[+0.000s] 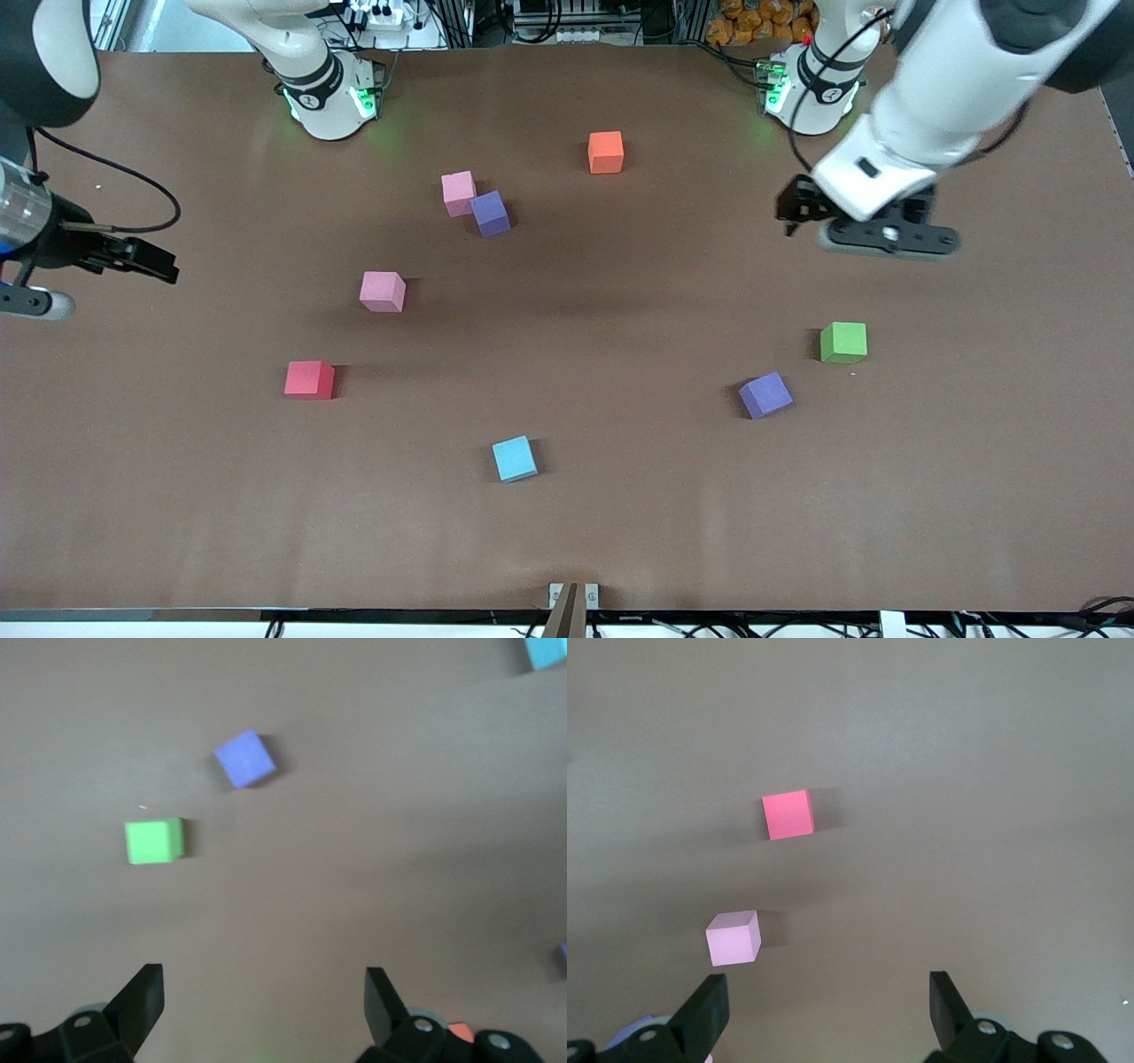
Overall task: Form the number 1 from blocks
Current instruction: 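Move the left gripper to the purple cube while the right gripper reaches the red cube, then grasp the purple cube with the left gripper while the right gripper grasps the red cube, then carry the purple cube toward the orange cube while the right gripper lifts the red cube, then set the purple cube beside the orange cube and open the left gripper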
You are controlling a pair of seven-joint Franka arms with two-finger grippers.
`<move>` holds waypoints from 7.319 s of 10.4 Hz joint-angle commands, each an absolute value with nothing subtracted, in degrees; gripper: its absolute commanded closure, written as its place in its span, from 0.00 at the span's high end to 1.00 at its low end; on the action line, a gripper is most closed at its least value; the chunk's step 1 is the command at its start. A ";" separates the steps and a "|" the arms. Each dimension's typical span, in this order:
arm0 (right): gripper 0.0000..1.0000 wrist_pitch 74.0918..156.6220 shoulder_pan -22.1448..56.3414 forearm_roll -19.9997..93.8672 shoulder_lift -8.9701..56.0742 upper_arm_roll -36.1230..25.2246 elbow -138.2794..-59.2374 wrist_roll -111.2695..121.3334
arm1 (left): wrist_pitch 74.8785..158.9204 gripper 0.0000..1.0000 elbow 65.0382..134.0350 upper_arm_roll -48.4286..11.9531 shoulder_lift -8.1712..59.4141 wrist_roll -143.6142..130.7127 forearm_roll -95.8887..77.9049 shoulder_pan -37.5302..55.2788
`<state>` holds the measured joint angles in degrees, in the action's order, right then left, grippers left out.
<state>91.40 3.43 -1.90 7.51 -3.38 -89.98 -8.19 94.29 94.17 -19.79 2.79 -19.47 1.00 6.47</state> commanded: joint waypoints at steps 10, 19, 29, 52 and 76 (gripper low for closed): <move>1.00 113.97 4.22 8.26 24.42 -2.99 -97.19 -7.30 | 117.95 1.00 91.89 -25.59 26.67 -65.70 2.80 33.89; 1.00 121.72 4.31 7.65 33.57 -3.08 -98.79 -1.84 | 122.60 1.00 74.88 -4.22 47.28 -74.00 2.11 59.76; 0.87 125.42 5.36 7.65 37.00 -3.34 -98.61 -1.67 | 126.73 1.00 75.23 -6.33 50.98 -84.63 -0.44 61.70; 0.51 135.70 15.28 2.55 12.06 -4.13 -117.67 -27.93 | 147.21 0.00 131.66 -21.79 19.69 -57.74 3.08 36.56; 0.51 136.58 30.49 3.16 2.81 -2.72 -127.79 -41.57 | 144.60 1.00 131.05 -25.67 3.62 -64.60 8.67 29.11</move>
